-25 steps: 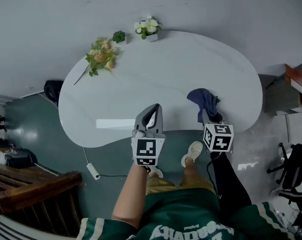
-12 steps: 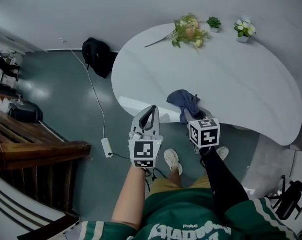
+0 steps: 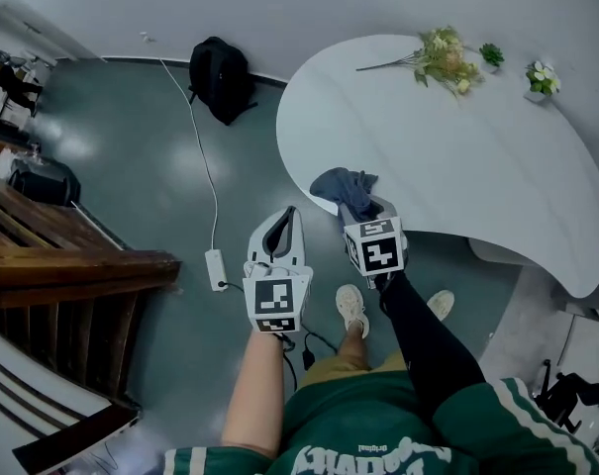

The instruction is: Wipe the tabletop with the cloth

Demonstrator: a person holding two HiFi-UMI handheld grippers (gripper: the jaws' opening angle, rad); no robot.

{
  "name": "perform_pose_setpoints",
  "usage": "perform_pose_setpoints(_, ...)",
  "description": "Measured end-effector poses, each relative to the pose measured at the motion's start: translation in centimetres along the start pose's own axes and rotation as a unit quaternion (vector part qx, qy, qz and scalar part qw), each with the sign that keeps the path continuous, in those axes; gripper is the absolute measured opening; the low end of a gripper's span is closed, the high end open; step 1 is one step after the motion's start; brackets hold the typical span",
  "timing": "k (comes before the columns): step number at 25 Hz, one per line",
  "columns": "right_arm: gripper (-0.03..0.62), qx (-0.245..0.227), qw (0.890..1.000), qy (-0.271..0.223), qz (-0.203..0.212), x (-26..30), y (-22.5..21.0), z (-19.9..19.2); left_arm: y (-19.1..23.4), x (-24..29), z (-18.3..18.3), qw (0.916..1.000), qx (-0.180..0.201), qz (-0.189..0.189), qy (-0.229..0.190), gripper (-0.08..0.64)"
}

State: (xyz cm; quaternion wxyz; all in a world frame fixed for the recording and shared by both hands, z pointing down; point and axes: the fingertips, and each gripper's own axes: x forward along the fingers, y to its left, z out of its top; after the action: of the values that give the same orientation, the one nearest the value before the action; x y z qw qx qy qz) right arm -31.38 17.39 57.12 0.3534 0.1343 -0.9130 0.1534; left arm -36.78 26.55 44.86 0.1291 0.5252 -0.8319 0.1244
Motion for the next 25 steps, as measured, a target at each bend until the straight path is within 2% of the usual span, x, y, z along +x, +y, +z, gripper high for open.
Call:
perform_pose_setpoints(1, 0.176, -0.01, 1.0, 0.013, 0.002, 0.8, 0.5, -0.4, 0.5, -0.2, -0.3, 1.0, -0.003, 0.002, 0.001, -0.003)
perform_pose_setpoints(3, 0.189, -0.025, 0.999, 0.028, 0.005, 1.8, 1.2, -1.3, 1.1, -0.6, -0.7, 1.0, -0.009, 0.003, 0.003, -0.003)
perform_pose_setpoints(9, 0.128, -0.043, 0.999, 0.017, -0.006, 1.8, 1.5, -1.6, 1.5, -0.7, -1.3, 0.9999, -0.017, 0.001, 0.001, -0.003)
perform_pose_setpoints(13, 0.115, -0.036, 0.999, 0.015, -0.021, 1.3, 0.6, -2.0, 0.1, 0.0, -1.4, 0.9998, -0.016, -0.014, 0.004, -0.003)
perform_pose_setpoints(18, 0.112, -0.017, 0.999, 0.011, -0.039, -0.4, -3.4, -2.6, -3.1, 1.8, -0.7, 0.9993, -0.004, -0.036, 0.005, -0.003)
perform_pose_setpoints(25, 0.11, 0.018, 0.997, 0.006, -0.075, -4.6, -11.6, -4.6, -10.4, 4.9, 1.1, 0.9971, 0.013, -0.074, 0.003, -0.003)
